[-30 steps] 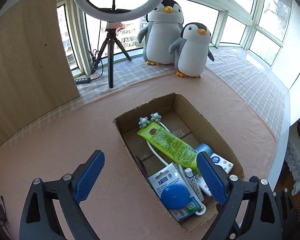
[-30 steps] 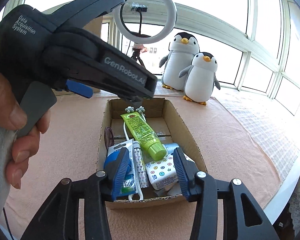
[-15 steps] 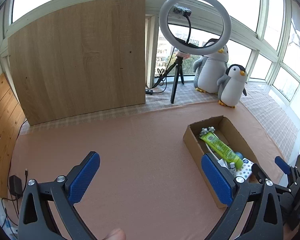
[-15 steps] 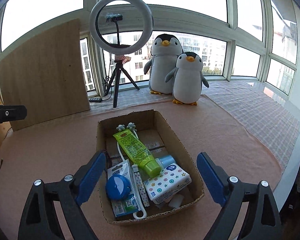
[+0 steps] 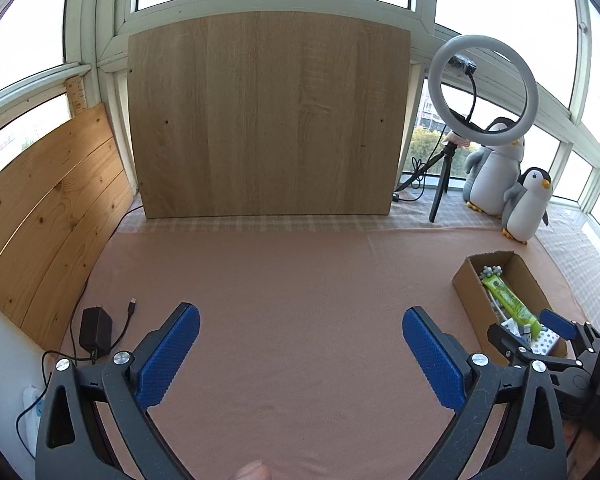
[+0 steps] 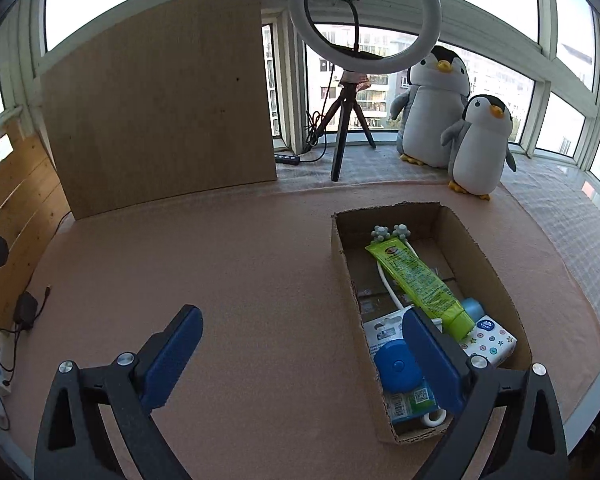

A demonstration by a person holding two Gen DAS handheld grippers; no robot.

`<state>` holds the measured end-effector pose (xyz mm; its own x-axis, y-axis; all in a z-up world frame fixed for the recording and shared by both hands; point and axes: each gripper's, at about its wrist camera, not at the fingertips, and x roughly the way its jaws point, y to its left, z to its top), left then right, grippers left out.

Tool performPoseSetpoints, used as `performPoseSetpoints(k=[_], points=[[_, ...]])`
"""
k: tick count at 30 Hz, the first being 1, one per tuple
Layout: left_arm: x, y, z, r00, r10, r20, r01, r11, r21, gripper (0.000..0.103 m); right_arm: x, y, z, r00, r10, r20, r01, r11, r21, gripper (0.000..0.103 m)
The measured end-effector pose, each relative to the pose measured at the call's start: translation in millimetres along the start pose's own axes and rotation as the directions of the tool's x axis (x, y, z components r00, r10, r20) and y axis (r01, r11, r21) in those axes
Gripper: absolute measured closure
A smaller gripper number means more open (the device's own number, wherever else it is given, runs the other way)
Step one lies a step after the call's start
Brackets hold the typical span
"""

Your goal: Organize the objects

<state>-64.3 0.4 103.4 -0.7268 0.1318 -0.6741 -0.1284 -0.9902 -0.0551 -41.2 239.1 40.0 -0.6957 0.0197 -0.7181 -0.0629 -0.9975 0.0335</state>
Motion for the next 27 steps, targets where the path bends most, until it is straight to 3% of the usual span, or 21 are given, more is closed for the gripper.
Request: performPoseSetpoints(k=[11,18,27], points=[[6,17,-19,0.999,-0.005,-0.040,0.005,1.000,-0.021,0.000,-6,62,8,0.998,0.070,-0.010,-0.070,0.987,-0.147,0.005],[5,9,-22,0.998,0.044,-0.038,-0.043,0.999,0.015,0.000,-8,68,8,0.997,0.075,-0.017,-0.077,0.984,-0.161,0.005],[4,3,-24,0.997,0.051,-0.058,-0.050,0.999,0.017,0.000,-12,67,6,0.997,0.075,-0.019,-0.077,0.985,-0.156,0.005]])
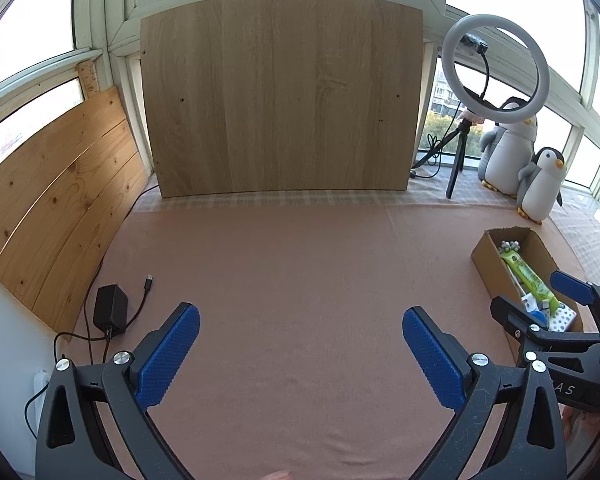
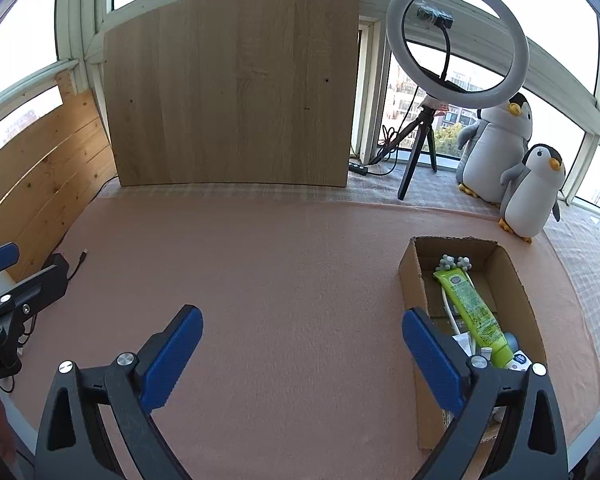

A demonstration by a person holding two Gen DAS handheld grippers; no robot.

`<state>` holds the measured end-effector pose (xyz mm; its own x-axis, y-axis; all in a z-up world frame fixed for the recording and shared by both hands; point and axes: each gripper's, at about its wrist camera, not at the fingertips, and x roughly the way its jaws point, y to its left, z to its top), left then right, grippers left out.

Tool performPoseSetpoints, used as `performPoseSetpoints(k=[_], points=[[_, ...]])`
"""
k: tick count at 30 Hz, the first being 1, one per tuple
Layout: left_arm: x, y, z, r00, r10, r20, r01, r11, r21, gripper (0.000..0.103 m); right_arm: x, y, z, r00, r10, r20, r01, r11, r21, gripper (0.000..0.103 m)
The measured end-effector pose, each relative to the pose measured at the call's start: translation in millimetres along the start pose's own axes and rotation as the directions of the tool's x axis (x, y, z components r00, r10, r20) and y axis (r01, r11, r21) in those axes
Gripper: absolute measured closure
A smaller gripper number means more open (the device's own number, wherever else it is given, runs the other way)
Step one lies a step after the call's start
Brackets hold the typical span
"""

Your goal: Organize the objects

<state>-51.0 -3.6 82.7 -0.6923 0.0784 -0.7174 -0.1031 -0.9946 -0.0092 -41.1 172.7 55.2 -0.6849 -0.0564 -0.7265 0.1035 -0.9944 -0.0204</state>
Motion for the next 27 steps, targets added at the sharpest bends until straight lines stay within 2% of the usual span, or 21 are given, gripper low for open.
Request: performPoseSetpoints(k=[27], points=[[-17,-1,-10,1.000,-0.004,-0.002,0.004,1.000,0.000,0.000,-17,3,-10,1.000,-0.001,0.002,0.001,1.000,-0.016,0.005]])
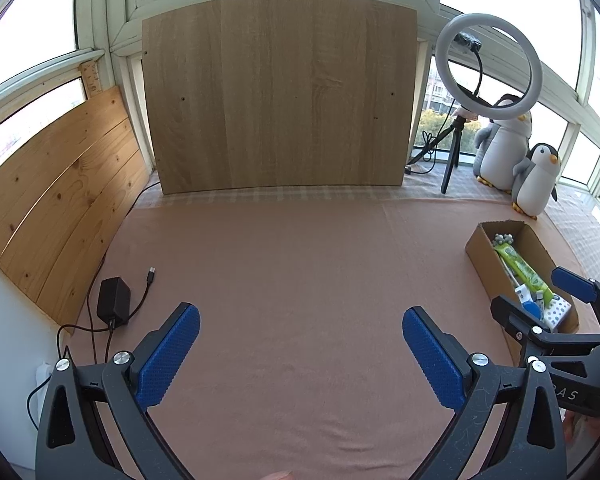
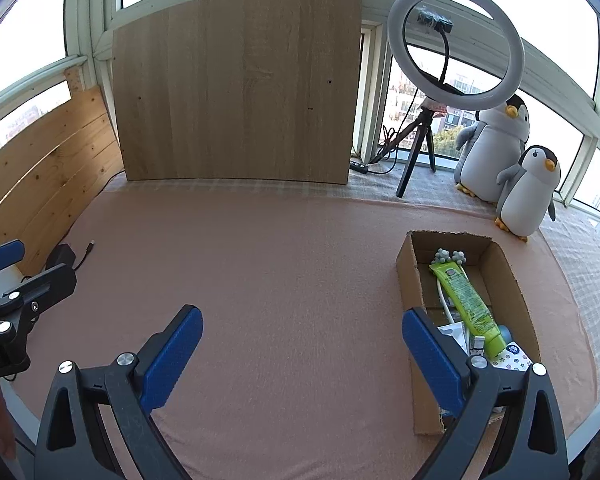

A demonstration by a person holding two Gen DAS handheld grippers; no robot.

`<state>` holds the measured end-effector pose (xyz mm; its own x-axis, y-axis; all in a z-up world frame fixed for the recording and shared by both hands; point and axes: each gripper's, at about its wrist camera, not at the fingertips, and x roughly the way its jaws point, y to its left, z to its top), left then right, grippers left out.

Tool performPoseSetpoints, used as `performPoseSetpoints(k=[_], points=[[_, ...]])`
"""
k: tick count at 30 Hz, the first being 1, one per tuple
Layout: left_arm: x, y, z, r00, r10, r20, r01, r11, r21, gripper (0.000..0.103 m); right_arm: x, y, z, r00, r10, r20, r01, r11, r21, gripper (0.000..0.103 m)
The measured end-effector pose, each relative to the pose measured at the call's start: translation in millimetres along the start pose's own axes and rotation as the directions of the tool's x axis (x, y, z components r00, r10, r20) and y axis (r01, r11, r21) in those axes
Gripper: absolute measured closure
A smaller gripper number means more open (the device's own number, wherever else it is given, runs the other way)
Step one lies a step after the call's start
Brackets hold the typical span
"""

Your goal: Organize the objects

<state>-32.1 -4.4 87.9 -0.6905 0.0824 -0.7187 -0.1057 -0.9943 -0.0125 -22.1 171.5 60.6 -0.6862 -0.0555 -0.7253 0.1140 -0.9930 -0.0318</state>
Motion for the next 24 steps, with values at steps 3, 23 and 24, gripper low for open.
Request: performPoseSetpoints(k=[3,23,24], points=[[-1.1,-0.7,-0.8,1.000,0.000,-0.001,0.000,1.000,0.002,0.000,-1.9,1.1,-0.1,1.000,0.000,0.003,0.000,1.000,-0.001,0.004],[-0.8,-6.1,-1.0,1.000,-0.004,-0.006,0.004,1.000,0.005,0.000,-4.0,-0.4,-2.6,1.000,-0.002,0.000,0.002,1.000,0.001,0.004],[-0.7,-5.9,-0.8,1.000,-0.005,-0.006,0.005,1.000,0.005,0.000,-4.0,-0.5,-2.9,1.000,-0.002,-0.001,0.002,1.000,0.001,0.004]])
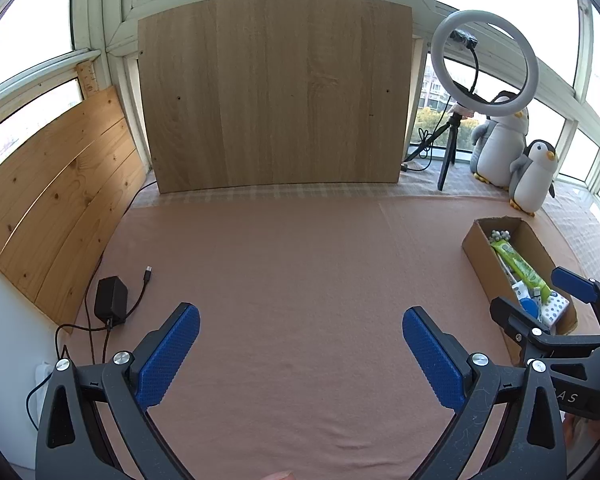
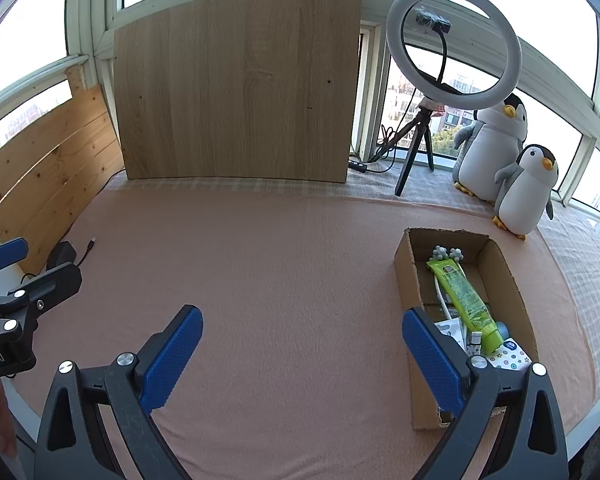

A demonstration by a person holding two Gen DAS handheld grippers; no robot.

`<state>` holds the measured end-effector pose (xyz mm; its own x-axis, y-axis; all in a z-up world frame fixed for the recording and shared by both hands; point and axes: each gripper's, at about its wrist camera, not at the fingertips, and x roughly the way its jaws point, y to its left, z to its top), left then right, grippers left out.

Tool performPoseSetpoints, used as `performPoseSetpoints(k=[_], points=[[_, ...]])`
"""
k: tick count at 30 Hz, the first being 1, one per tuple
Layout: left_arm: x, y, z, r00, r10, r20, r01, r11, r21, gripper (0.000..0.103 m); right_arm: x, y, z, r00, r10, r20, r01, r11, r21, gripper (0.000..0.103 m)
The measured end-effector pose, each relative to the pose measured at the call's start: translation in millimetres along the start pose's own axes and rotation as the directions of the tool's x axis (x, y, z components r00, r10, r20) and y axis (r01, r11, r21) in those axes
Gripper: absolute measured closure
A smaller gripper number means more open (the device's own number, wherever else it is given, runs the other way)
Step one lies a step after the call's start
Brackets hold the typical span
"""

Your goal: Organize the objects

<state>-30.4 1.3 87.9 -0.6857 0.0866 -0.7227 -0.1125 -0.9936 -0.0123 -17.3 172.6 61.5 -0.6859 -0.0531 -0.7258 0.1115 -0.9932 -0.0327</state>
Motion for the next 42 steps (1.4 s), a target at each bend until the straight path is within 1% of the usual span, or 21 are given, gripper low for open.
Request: performPoseSetpoints(k=[27,42], points=[[-2,0,-5,1.000,0.001,-0.007,-0.001,1.000,-0.001,0.000,-4,0,-3,1.000,-0.001,0.001,0.001,1.000,-0.002,0.004],[-5,-1,-8,1.000,0.003,-0.004,-0.003,1.000,-0.003,0.000,-12,0,-10,1.000,-0.006,0.007,0.006,1.000,-0.004,0.004]])
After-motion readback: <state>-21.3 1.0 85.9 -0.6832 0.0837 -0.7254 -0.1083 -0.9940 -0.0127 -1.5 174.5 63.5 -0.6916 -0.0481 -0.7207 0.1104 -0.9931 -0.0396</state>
